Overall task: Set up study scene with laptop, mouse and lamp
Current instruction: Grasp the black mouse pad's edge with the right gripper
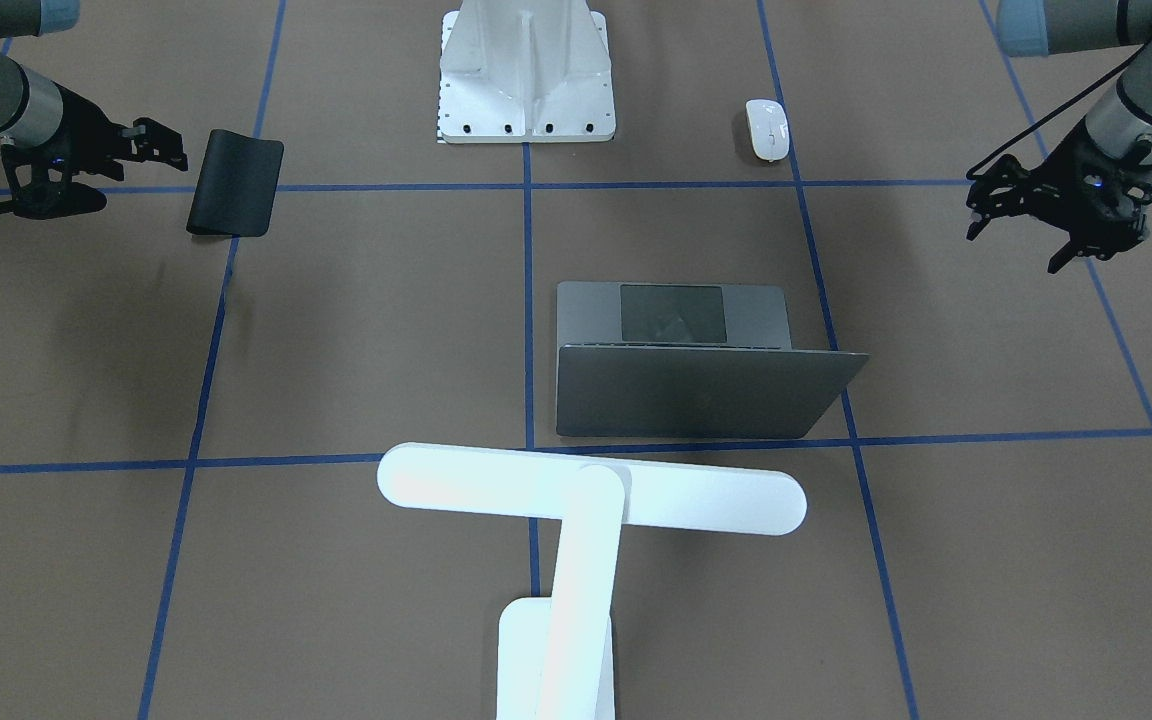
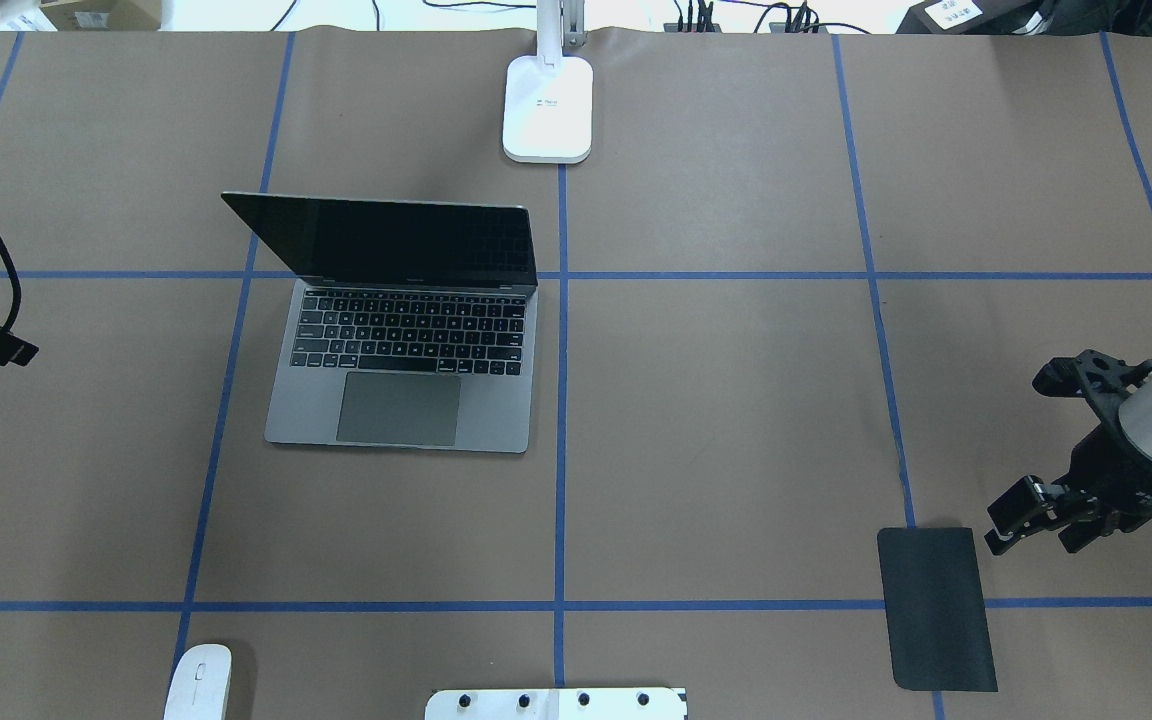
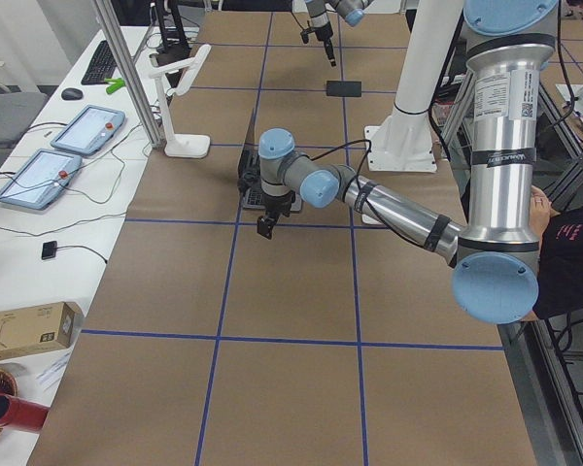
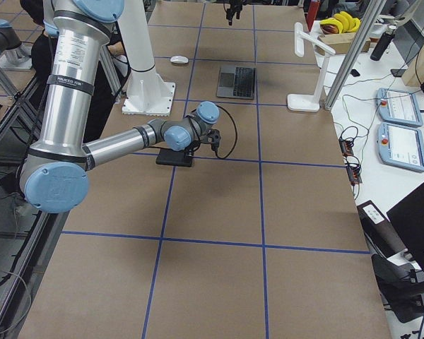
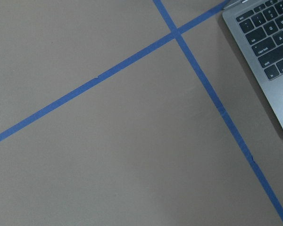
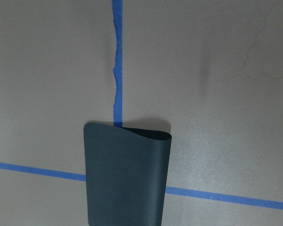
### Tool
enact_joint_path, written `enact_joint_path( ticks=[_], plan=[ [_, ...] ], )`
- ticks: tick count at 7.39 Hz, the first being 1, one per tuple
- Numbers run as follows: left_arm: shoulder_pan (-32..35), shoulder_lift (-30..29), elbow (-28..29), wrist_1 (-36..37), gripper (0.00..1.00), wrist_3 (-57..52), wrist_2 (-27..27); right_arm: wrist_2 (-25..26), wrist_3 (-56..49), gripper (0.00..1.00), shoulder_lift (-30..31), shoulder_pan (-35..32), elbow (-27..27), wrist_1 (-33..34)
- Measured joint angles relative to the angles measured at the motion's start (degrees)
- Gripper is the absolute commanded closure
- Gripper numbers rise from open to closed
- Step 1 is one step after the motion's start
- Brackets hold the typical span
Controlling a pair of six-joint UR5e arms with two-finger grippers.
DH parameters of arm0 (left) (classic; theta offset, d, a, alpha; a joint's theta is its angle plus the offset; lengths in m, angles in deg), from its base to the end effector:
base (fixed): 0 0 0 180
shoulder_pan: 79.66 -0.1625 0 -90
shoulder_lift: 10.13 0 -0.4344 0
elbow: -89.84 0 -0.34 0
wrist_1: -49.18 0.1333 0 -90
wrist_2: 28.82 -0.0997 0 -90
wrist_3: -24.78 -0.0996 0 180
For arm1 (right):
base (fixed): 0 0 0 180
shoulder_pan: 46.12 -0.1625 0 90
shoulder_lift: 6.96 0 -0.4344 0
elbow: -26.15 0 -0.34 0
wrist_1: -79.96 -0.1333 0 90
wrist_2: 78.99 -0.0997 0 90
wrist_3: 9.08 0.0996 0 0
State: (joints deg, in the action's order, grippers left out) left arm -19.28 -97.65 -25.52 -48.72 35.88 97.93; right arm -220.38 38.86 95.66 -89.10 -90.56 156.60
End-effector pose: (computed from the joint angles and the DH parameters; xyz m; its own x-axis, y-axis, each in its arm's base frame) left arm 0.1440 -0.4024 0.4818 0.6168 0.5060 -0.6029 -0.3117 0.8604 0.4032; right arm -0.2197 -0.2805 0.5128 0.5905 -0.0212 0.8068 0.3147 0.9266 -0.2060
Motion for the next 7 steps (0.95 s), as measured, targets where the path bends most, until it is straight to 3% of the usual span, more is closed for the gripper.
enact_joint_path(
  ticks=[7],
  plan=[
    [0.00, 0.44, 0.10, -0.79, 0.00, -0.42, -0.15, -0.25, -0.40, 0.15, -6.40, 4.82, 6.95, -1.33]
  ],
)
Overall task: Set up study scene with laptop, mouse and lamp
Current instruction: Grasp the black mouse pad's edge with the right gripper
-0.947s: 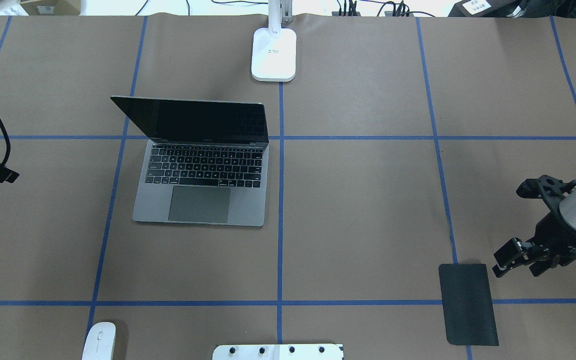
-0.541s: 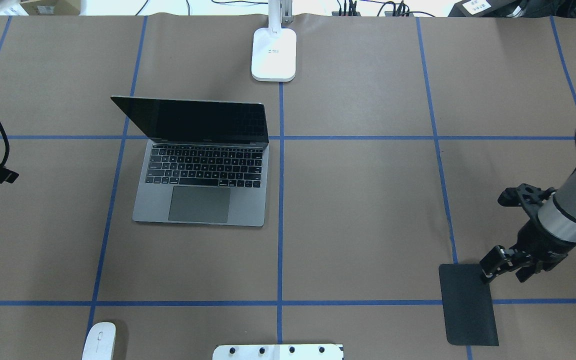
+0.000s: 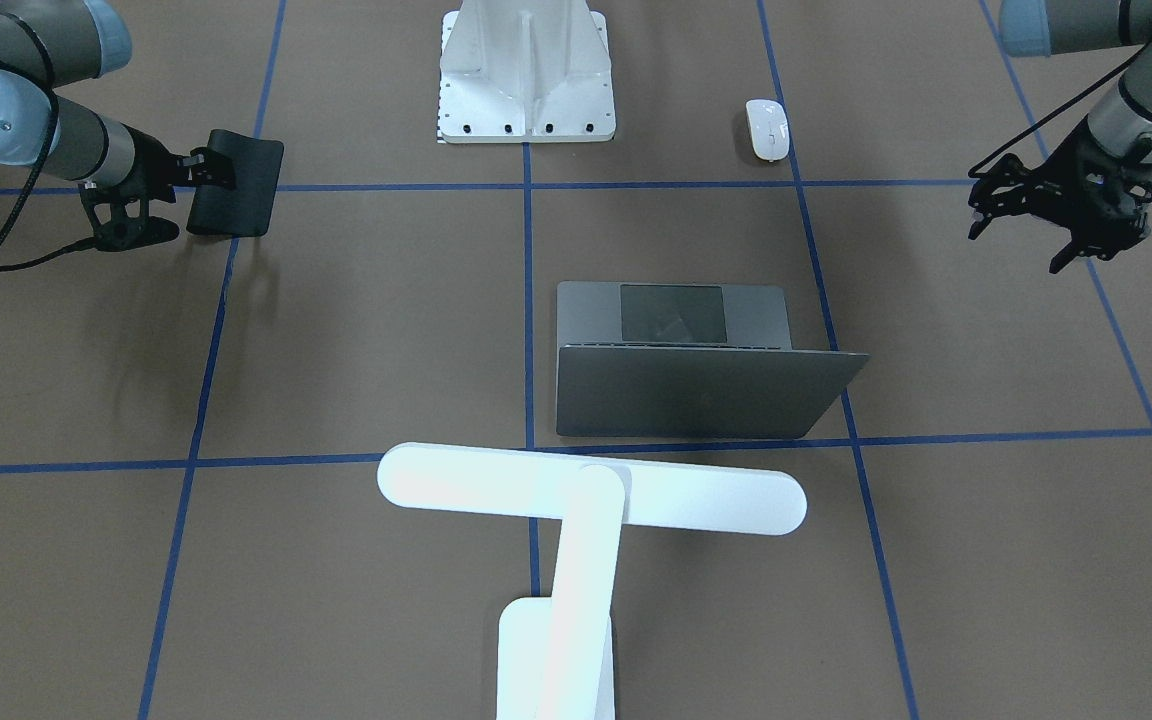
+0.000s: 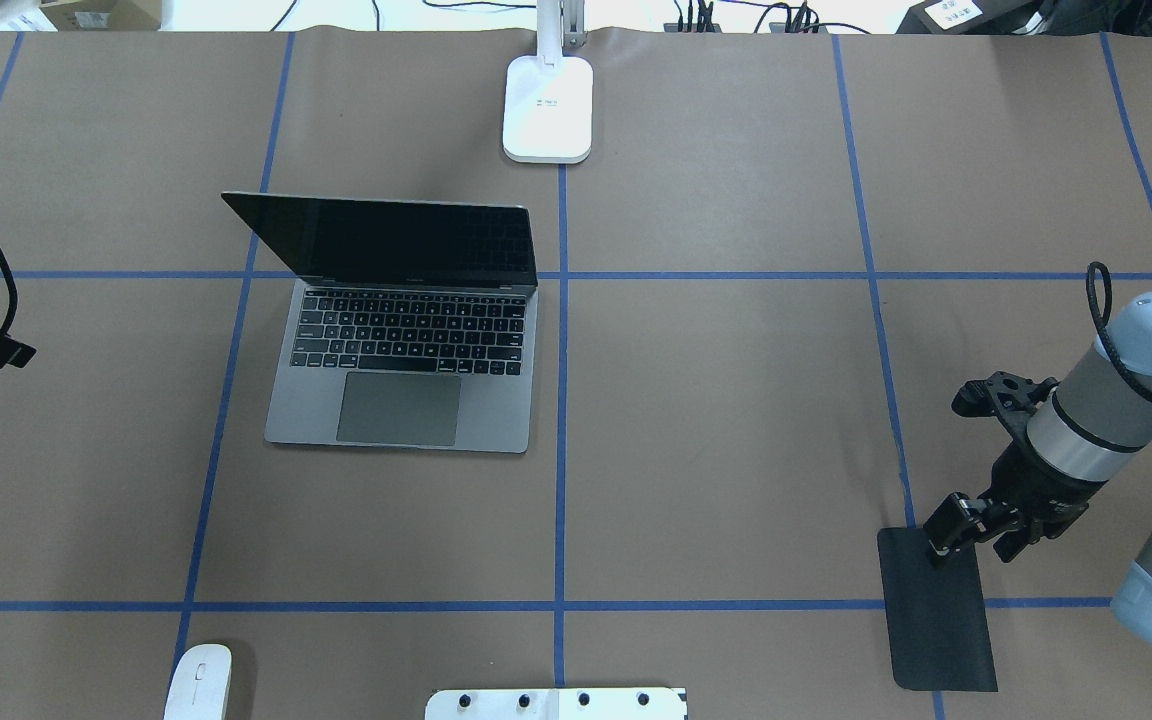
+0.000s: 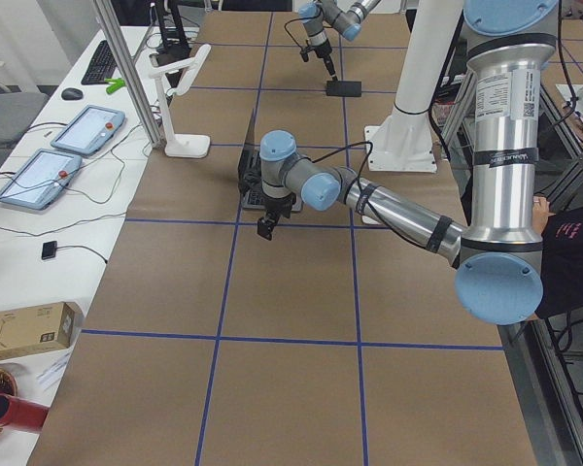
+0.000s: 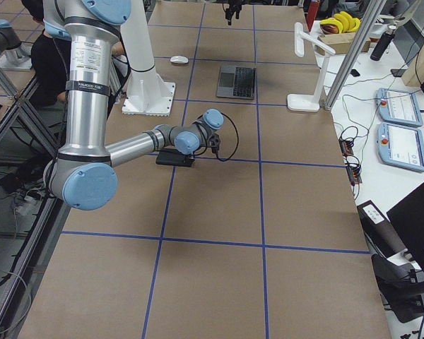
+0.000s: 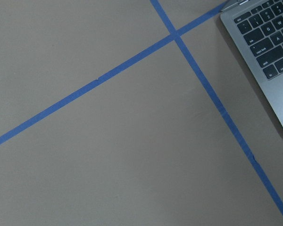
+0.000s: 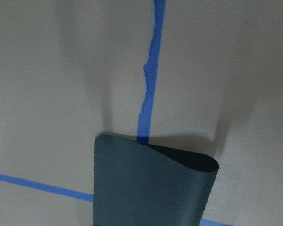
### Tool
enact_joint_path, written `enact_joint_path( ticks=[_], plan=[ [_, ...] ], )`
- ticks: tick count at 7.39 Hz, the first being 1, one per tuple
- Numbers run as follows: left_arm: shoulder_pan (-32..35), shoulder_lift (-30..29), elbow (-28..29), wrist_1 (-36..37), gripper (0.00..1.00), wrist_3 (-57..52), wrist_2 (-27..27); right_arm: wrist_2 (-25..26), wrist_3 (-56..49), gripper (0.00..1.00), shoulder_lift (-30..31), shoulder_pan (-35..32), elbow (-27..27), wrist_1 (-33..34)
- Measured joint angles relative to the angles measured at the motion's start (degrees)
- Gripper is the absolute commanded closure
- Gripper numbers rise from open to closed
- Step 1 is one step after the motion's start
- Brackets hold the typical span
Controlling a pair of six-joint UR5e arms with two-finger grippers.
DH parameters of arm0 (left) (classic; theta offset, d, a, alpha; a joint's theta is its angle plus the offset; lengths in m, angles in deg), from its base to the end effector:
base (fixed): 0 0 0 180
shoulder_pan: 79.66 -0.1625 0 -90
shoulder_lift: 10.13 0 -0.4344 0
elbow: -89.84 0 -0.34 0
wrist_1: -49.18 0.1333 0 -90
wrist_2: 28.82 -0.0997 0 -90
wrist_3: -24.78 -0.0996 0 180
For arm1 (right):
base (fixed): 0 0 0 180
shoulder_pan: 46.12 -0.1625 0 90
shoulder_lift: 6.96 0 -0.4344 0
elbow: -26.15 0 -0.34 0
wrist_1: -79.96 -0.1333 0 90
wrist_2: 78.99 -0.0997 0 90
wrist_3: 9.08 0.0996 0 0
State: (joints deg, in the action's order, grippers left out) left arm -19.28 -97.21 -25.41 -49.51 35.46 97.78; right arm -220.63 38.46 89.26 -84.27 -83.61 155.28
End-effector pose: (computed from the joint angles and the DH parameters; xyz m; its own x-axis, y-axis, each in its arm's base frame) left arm 0.1428 -0.4008 0.4843 0.6151 0.5143 -0.5976 -0.3150 0.8551 0.4117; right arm -0.2809 -0.2908 0.5221 0.5732 -0.0825 0.8153 0.4001 0.8965 -0.1905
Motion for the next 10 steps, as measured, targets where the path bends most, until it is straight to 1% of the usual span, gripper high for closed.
enact_joint_path(
  ticks=[3, 5, 7, 10],
  plan=[
    [-0.01, 0.20, 0.14, -1.04, 0.00, -0.04, -0.03, -0.11, 0.34, 0.16, 0.46, 0.29, 0.80, 0.15],
    [-0.02, 0.19, 0.08, -1.55, 0.00, -0.05, -0.11, -0.12, 0.43, 0.35, 0.51, 0.76, 1.32, 0.34],
    [-0.01, 0.23, 0.11, -2.18, 0.00, -0.10, -0.27, -0.12, 0.45, 0.46, 0.49, 1.02, 1.66, 0.20],
    [-0.07, 0.63, 0.36, -2.95, 0.00, -0.13, -0.44, -0.12, 0.46, 0.46, 0.16, 1.44, 2.23, 0.26]
  ],
)
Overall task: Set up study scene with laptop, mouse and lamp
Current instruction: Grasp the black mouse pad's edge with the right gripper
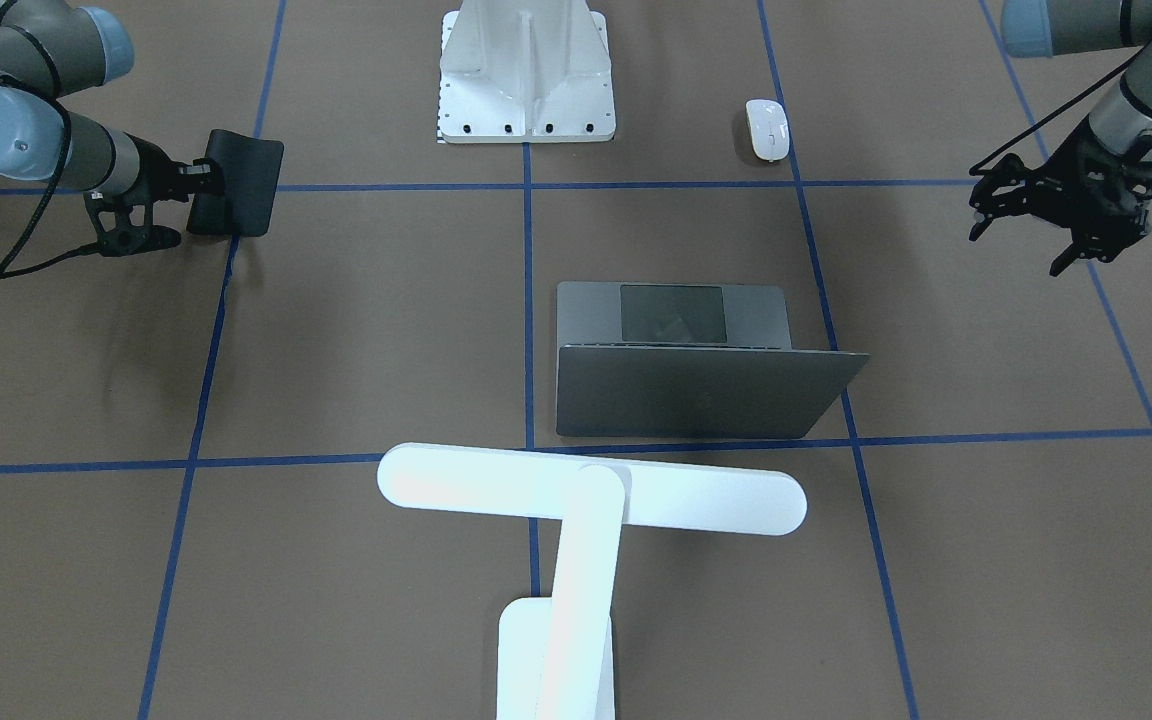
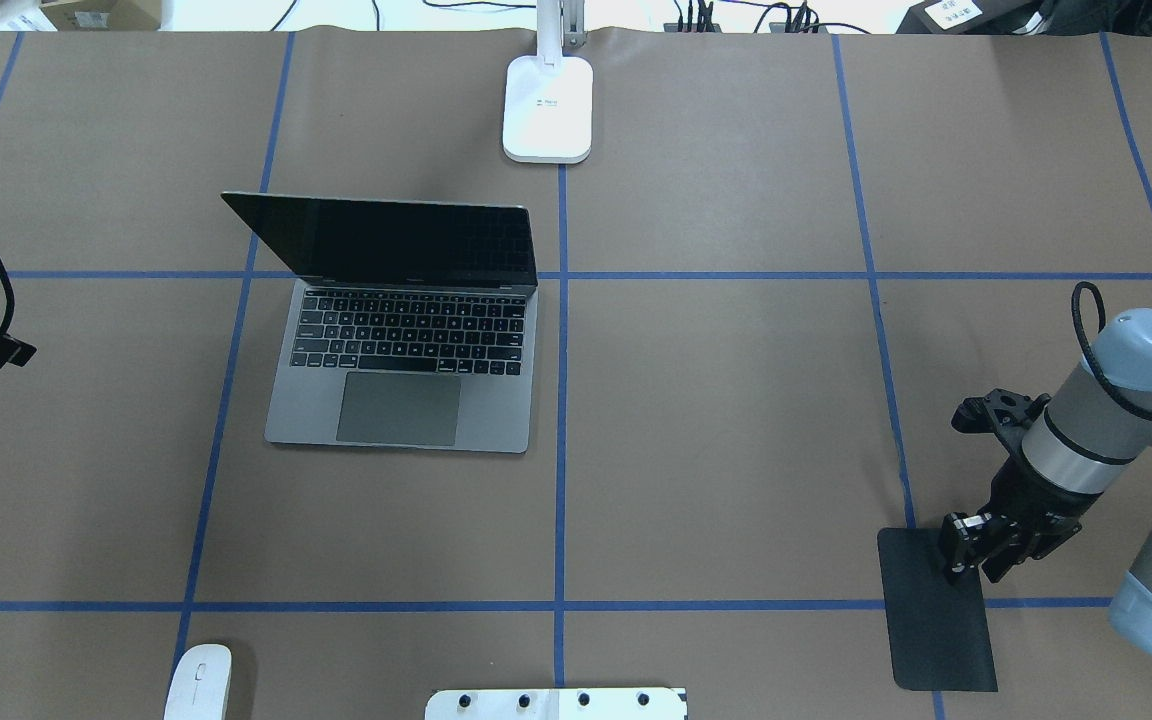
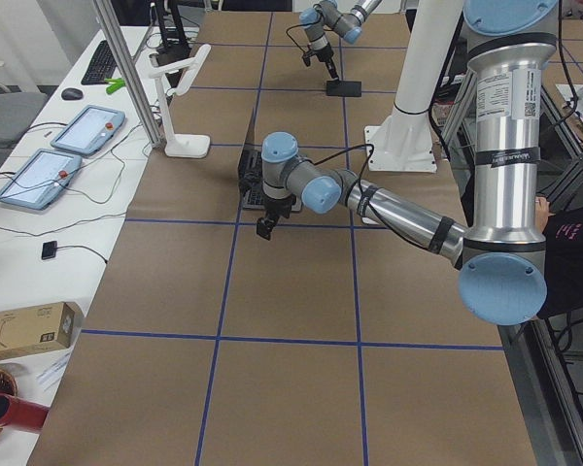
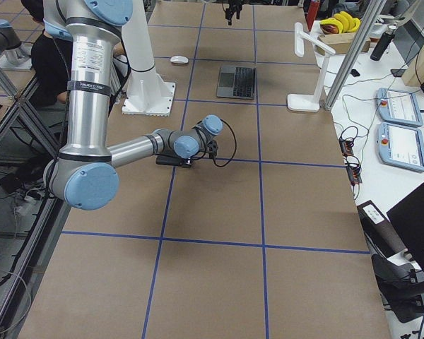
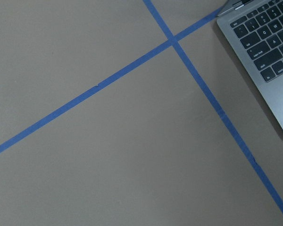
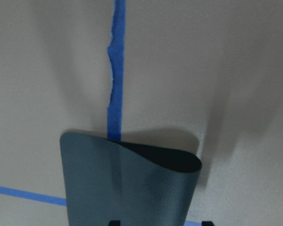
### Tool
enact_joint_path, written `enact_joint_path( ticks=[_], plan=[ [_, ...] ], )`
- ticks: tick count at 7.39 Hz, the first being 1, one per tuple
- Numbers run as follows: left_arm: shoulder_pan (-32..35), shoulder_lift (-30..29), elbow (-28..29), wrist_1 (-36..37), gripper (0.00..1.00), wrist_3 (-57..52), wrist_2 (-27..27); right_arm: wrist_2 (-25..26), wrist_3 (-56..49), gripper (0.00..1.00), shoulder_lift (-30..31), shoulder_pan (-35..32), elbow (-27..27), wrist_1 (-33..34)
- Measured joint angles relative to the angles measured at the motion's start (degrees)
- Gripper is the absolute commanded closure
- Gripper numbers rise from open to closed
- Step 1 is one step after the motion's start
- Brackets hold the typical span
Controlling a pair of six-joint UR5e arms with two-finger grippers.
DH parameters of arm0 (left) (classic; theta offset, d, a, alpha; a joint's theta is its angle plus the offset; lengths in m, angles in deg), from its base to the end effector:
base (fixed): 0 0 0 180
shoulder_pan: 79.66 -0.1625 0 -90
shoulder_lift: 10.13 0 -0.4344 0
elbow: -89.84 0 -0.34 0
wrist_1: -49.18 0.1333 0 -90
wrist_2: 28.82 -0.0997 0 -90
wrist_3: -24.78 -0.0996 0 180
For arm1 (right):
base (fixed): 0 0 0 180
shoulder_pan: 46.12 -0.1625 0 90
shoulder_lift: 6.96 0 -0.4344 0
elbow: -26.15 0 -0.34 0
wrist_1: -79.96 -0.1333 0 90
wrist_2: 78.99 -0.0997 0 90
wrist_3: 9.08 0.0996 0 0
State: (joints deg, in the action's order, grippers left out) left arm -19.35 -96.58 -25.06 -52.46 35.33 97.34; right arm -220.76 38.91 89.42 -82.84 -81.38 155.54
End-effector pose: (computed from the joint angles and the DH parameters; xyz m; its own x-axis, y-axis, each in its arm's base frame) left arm 0.1419 -0.3993 0.4854 0.6091 0.5341 -0.5862 -0.3091 0.8407 0.4447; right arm -0.2892 -0.2844 0.5410 0.6030 -0.0669 0.7949 0.4109 0.8801 -0.2376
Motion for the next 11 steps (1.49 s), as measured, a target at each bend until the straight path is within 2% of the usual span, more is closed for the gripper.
enact_joint_path(
  ticks=[2, 3, 4, 5, 11],
  plan=[
    [-0.04, 0.10, 0.09, -0.22, 0.00, -0.03, -0.05, 0.00, 0.00, 0.46, -0.12, 0.21, 0.50, 0.09],
    [-0.07, 0.12, 0.11, -0.28, 0.00, -0.06, -0.09, 0.00, 0.00, 0.50, -0.16, 0.27, 0.71, 0.12],
    [-0.09, 0.14, 0.11, -0.30, 0.00, -0.08, -0.11, 0.00, 0.00, 0.72, -0.18, 0.30, 0.78, 0.18],
    [-0.10, 0.14, 0.11, -0.31, 0.00, -0.09, -0.12, 0.00, 0.00, 0.78, -0.18, 0.32, 0.79, 0.24],
    [-0.02, 0.14, 0.11, -0.32, 0.00, -0.11, -0.12, -0.42, 0.01, 0.87, -0.06, 0.86, 0.06, 0.56]
  ],
)
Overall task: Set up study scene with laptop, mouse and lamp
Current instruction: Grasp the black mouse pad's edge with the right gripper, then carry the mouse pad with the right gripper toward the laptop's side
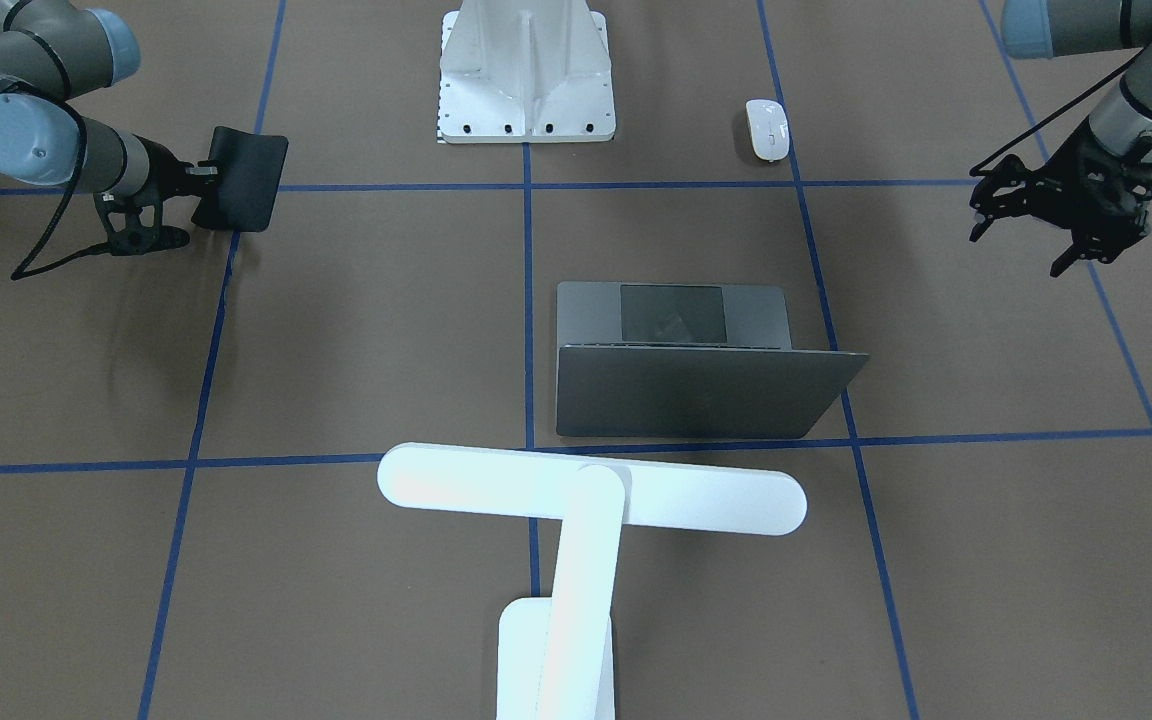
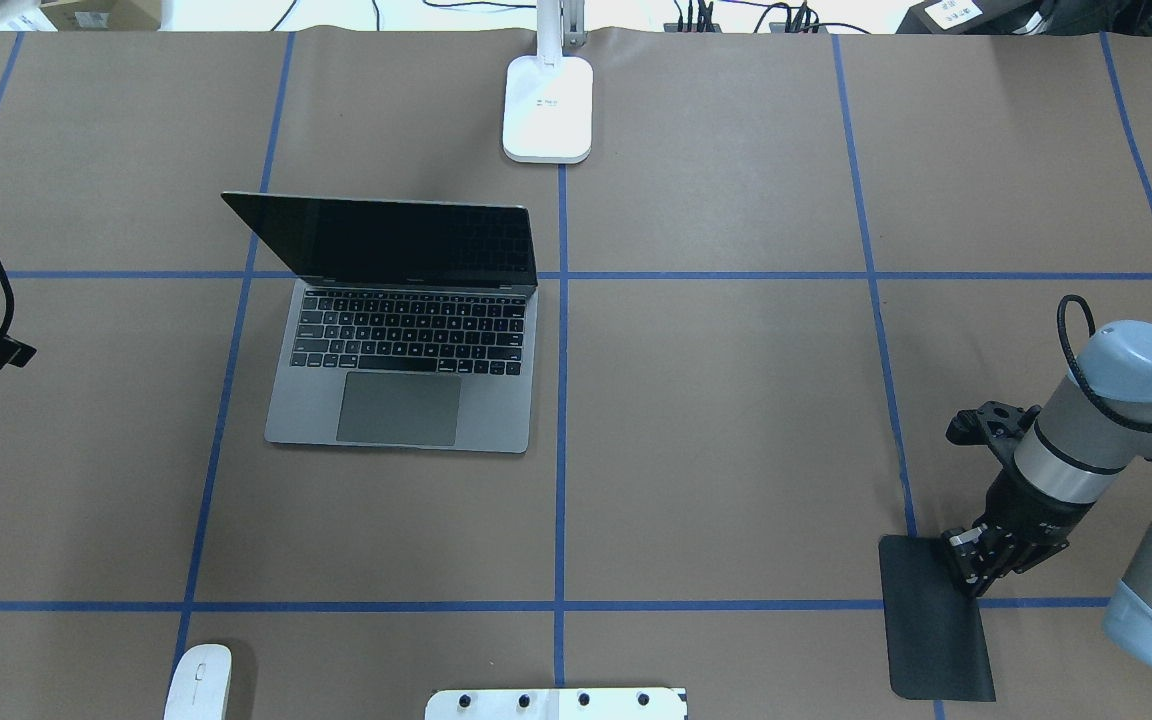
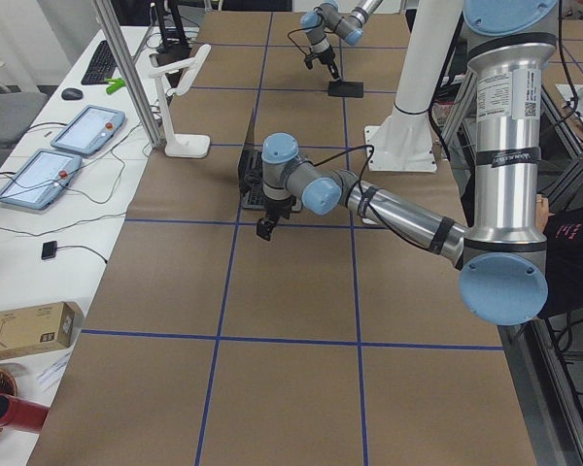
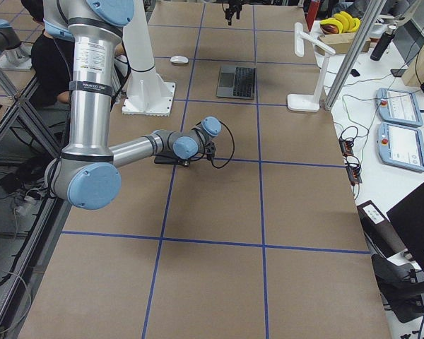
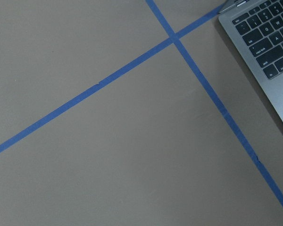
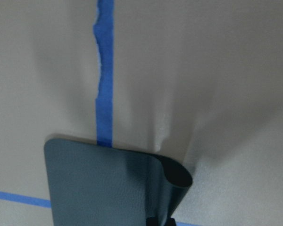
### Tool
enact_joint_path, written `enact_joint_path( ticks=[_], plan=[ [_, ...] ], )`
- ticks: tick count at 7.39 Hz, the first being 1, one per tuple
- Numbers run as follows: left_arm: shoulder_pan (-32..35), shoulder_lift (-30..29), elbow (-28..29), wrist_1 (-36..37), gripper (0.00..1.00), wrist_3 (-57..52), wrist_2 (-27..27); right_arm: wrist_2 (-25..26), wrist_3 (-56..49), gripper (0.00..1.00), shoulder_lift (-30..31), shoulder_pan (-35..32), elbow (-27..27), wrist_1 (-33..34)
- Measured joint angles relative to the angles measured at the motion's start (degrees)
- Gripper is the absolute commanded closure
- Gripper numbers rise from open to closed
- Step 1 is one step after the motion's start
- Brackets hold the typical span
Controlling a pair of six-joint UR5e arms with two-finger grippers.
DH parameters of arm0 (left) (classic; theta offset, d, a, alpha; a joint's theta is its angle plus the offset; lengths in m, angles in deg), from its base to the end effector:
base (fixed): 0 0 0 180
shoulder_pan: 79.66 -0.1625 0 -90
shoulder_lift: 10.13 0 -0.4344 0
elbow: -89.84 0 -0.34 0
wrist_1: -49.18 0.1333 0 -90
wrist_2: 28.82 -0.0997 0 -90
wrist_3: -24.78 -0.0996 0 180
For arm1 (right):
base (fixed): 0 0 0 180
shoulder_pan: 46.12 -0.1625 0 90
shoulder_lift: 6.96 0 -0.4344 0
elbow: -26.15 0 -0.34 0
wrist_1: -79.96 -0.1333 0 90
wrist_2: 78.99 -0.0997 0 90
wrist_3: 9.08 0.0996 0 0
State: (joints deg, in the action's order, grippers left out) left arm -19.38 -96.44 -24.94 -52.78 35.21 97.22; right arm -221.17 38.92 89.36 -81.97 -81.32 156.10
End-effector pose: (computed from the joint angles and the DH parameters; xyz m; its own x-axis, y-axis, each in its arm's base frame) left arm 0.1417 -0.3990 0.4868 0.6094 0.5365 -0.5837 -0.3103 0.8389 0.4471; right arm -0.2938 -0.2797 0.5417 0.6050 -0.0690 0.7932 0.4258 0.8699 -0.2491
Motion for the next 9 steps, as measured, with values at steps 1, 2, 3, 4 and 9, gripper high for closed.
enact_joint_path(
  ticks=[1, 2, 3, 4, 9],
  plan=[
    [-0.01, 0.02, 0.00, 0.00, 0.00, -0.01, 0.00, -1.56, -0.08, 0.89, -0.01, -1.40, -0.63, -0.05],
    [-0.02, 0.04, 0.00, 0.00, 0.00, 0.00, 0.00, -3.53, -0.14, 0.91, -0.07, -3.10, -1.43, -0.13],
    [-0.02, 0.03, -0.04, 0.00, 0.00, 0.21, 0.02, -4.49, -0.23, 0.92, -0.34, -4.56, -2.09, -0.16],
    [-0.02, 0.01, -0.25, 0.02, 0.00, 1.71, 0.19, -4.92, -0.33, 0.92, -1.14, -6.22, -2.47, -0.12],
    [-4.40, 2.73, -4.85, -4.06, 0.00, 33.93, -1.68, 1.12, -1.88, 0.91, -20.09, -13.58, -4.93, 16.21]
  ],
)
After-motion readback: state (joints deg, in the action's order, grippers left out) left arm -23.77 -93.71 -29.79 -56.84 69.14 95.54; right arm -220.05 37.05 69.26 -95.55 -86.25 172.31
